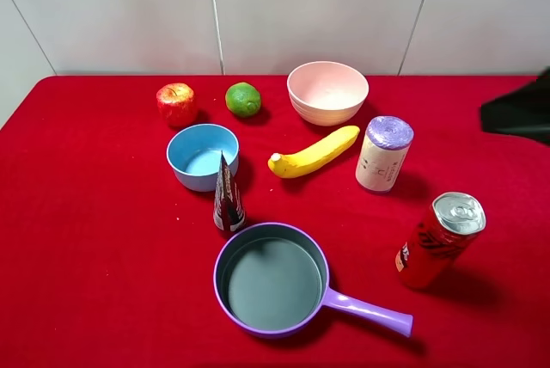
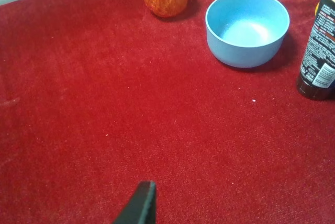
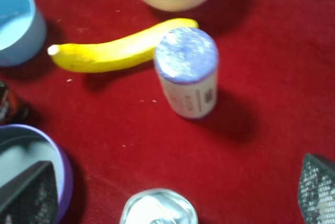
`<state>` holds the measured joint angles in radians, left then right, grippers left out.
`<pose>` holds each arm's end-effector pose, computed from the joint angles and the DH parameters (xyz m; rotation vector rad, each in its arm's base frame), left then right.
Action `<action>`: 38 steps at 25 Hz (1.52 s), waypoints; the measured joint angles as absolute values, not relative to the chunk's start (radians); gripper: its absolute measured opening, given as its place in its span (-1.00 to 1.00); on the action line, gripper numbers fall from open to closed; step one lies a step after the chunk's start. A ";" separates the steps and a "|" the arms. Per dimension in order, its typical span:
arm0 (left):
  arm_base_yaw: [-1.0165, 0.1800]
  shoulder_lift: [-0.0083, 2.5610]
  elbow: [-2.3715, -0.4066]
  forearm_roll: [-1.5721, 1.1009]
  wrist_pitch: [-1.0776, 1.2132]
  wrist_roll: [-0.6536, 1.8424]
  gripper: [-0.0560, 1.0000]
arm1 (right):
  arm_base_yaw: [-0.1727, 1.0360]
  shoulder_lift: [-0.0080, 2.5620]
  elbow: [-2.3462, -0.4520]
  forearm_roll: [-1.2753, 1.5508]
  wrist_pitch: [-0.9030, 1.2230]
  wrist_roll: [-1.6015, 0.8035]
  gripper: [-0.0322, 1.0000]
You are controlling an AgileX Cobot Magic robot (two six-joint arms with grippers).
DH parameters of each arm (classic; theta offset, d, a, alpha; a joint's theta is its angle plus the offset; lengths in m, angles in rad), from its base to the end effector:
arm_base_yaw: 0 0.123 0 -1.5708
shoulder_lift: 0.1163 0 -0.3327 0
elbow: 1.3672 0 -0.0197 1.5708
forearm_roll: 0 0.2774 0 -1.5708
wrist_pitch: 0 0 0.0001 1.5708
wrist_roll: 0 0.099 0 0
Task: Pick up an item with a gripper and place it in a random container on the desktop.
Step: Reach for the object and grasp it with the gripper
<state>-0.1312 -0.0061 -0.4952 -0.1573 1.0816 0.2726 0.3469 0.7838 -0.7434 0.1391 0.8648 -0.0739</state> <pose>-0.0259 -0.0104 0.2839 0.4213 2.0114 -0.1012 0.1253 0.0564 0.3447 -0.4440 2.3573 0.2974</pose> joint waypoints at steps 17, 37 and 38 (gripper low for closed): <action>-0.131 -0.006 -0.495 -0.157 1.082 0.273 0.99 | 0.704 1.147 -0.827 0.130 0.643 -0.040 0.41; -0.131 -0.006 -0.495 -0.157 1.082 0.273 0.99 | 0.839 1.555 -1.241 0.107 0.881 0.099 0.41; -0.131 -0.006 -0.495 -0.157 1.082 0.273 0.99 | 0.839 1.579 -1.272 0.102 0.915 0.120 0.41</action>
